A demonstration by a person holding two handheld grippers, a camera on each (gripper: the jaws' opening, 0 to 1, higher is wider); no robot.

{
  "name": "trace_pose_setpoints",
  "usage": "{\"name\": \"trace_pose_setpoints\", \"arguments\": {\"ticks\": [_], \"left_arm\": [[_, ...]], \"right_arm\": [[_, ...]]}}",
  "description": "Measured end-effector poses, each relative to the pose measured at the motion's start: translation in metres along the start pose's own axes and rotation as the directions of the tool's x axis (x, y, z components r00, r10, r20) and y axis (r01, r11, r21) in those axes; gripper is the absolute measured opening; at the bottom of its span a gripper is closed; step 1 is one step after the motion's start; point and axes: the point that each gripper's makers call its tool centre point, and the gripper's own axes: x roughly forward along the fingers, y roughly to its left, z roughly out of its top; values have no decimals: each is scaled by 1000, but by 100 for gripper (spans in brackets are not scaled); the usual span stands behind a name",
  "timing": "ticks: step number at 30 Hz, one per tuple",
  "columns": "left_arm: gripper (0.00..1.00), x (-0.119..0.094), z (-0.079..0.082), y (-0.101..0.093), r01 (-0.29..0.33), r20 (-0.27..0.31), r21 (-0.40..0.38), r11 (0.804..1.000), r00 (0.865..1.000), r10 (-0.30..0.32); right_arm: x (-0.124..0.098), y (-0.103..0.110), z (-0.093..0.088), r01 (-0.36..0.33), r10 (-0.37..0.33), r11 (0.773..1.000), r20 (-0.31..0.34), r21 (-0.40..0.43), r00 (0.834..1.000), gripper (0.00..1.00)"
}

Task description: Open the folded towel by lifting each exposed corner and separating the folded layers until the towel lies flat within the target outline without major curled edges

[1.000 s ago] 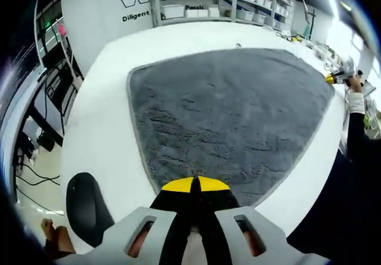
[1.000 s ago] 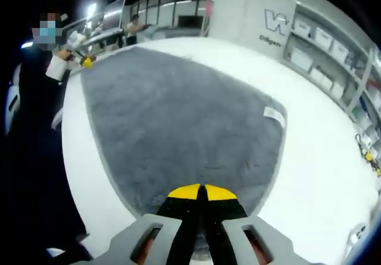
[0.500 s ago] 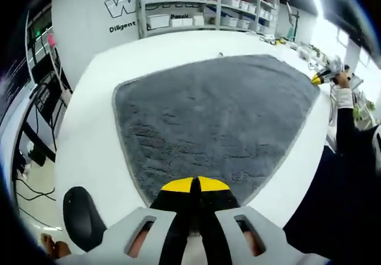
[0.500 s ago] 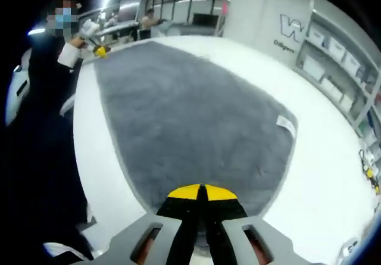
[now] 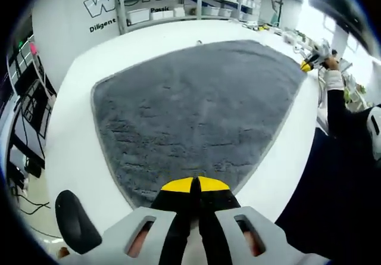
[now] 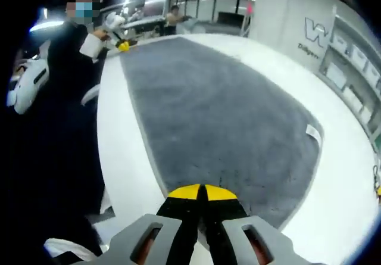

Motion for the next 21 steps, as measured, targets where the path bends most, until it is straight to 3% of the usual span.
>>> {"name": "trace_pose_setpoints", "arguments": {"ticks": [6,10,14,15,21], "left_arm": [[0,-1,0,-1,10,20,-23,1000,1000,-9],[0,-4,-2,-8,16,45,122,992,999,-22],[0,-6,-6,-11,37,54,139,990,998,-45],[0,-6,-5,-11,43,58,142,989,997,-52],[0,-7,-4,-13,36,67,239,970,996,-54]], "right_arm": [[-2,2,-4,4,-3,999,-8,51,1000,0],[-3,4,-5,8,-6,997,-15,71,1000,0],[-4,5,-6,9,-7,997,-22,73,1000,0],[-5,6,-6,4,-4,999,-18,36,1000,0],[-5,6,-6,6,-6,999,-16,52,1000,0]]}}
